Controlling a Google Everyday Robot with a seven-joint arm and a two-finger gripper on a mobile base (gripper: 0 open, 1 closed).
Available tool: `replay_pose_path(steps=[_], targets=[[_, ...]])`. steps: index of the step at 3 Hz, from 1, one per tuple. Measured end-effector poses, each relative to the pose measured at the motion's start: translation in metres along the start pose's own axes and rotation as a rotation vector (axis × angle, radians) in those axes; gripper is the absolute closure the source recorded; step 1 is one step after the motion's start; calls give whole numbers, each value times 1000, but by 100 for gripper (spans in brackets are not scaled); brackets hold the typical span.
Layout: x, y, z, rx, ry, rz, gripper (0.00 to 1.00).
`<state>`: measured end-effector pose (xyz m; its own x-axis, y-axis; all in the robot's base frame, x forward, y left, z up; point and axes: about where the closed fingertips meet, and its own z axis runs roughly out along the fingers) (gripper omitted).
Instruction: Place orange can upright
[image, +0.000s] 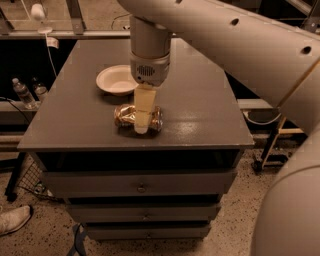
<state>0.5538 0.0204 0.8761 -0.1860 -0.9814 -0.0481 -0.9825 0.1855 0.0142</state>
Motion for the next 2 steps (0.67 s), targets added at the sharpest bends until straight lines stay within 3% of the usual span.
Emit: replay_pose_path(steps=[2], targets=[[-35, 23, -1, -9, -14, -31, 0]])
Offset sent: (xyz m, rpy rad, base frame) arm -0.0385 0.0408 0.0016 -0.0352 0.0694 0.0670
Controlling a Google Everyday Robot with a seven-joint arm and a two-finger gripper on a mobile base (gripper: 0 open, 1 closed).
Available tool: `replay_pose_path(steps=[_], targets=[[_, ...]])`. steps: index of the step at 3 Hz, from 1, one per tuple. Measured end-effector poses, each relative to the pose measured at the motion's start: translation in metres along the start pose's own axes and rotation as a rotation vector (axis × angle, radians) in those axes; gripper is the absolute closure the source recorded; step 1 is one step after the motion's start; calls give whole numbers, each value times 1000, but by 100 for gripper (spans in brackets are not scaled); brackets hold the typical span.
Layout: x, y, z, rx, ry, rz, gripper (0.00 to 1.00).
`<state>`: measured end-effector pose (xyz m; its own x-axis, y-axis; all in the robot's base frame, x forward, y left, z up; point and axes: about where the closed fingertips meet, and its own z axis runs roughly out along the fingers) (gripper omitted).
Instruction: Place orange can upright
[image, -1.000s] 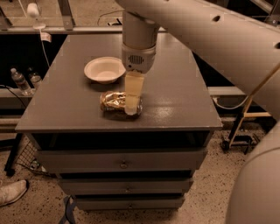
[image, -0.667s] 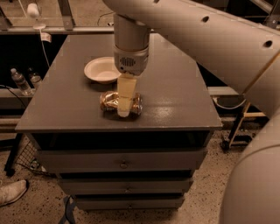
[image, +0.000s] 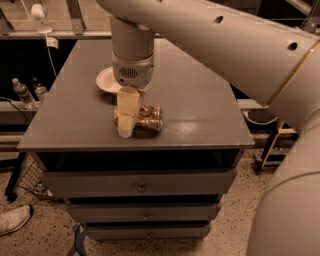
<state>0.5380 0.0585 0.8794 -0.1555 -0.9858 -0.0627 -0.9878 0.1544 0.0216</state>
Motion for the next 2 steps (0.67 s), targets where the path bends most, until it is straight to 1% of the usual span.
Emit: replay_pose_path(steps=[1, 2], targets=[[-9, 1, 14, -13, 27, -10, 0], [-13, -6, 28, -28, 51, -8, 0]])
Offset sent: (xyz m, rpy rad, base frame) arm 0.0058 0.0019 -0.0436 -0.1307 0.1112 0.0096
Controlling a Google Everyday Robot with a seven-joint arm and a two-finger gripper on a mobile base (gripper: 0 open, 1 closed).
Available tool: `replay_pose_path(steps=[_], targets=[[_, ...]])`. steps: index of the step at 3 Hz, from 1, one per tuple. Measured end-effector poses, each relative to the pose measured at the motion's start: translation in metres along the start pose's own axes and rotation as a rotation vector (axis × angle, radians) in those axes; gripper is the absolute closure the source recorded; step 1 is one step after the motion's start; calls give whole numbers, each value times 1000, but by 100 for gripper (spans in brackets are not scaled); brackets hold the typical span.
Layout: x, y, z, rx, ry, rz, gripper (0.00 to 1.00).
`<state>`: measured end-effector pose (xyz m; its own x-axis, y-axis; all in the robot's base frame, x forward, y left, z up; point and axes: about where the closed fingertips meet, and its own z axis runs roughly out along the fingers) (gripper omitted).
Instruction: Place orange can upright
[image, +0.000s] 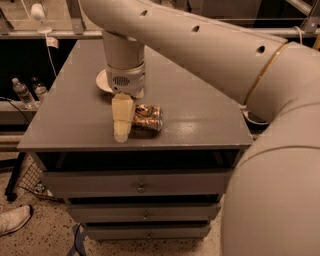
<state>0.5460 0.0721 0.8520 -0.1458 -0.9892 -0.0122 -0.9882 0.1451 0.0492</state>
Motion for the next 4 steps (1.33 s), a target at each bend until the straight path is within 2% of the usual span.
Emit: replay_pose_path(steps=[1, 3, 4], targets=[[-2, -12, 11, -11, 15, 14, 2], [1, -22, 17, -19, 16, 40, 48], [4, -24, 16, -31, -16, 52, 71]])
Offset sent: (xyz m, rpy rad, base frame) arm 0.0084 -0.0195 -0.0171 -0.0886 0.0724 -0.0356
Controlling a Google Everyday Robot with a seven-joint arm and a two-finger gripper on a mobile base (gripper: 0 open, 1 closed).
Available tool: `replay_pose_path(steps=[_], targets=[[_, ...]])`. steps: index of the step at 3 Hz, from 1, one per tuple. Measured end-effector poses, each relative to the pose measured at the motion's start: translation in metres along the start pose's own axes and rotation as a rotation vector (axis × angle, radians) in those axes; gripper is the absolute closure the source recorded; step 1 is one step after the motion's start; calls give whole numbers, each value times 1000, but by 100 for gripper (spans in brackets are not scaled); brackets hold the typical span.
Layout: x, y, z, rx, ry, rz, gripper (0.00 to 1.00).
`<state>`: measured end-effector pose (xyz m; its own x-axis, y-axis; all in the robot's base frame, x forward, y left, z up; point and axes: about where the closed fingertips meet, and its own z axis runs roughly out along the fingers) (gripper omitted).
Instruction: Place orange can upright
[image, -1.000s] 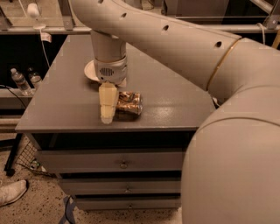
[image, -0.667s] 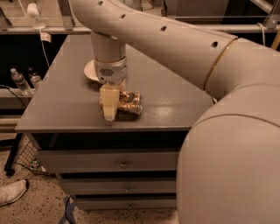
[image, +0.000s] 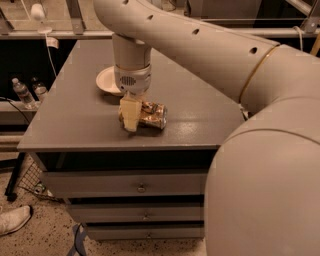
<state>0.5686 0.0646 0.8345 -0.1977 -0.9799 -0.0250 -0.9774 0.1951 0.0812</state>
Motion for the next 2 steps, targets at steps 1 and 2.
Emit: replay_pose_path(steps=[1, 2], targets=[[2, -3, -24, -12, -145, -30, 95], [10, -1, -66, -21, -357, -123, 100]])
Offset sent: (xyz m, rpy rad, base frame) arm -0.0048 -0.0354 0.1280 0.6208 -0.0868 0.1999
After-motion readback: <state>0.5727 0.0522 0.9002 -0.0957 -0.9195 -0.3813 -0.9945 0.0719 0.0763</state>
